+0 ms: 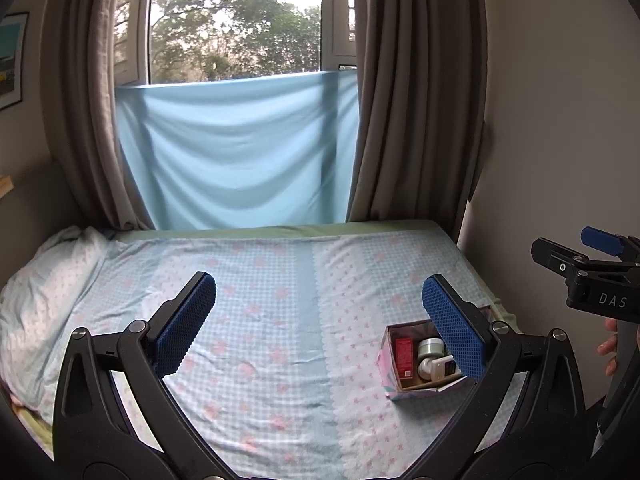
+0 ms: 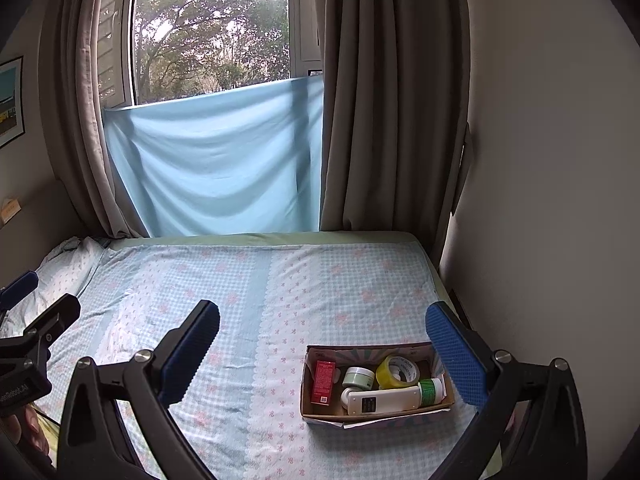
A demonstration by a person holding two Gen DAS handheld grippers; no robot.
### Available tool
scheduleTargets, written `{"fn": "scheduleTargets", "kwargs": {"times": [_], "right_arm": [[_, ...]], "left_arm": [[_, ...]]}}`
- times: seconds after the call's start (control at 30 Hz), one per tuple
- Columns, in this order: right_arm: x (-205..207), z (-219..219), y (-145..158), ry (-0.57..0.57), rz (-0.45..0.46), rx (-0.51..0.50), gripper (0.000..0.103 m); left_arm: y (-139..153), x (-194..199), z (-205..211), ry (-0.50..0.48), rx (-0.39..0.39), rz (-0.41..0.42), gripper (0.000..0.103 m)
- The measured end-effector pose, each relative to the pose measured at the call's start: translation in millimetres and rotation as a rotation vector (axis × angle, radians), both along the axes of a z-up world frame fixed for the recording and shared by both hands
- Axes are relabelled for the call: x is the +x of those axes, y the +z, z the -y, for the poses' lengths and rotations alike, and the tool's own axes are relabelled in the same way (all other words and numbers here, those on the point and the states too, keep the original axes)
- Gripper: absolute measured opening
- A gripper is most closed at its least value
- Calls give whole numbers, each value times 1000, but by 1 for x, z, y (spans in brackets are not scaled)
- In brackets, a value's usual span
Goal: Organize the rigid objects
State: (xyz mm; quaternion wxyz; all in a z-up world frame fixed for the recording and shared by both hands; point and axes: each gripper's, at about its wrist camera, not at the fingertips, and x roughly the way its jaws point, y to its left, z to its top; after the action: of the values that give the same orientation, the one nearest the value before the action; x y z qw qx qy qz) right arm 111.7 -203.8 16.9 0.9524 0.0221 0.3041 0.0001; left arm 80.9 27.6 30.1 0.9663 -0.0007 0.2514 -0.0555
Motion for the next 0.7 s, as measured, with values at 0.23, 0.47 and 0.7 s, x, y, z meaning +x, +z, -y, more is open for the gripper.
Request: {"fn": "scheduleTargets", "kwargs": {"times": [0.23,0.47,0.7], "right_arm": [[2,-1,0,3,-3,-2,103],[5,-1,0,1,0,-4,103],[10,-2,0,0,0,-7,103]], "left_arm": [[0,0,1,6,9,15,103],[0,2,5,6,33,34,103],[-7,4,3,48,57,52,103]]}}
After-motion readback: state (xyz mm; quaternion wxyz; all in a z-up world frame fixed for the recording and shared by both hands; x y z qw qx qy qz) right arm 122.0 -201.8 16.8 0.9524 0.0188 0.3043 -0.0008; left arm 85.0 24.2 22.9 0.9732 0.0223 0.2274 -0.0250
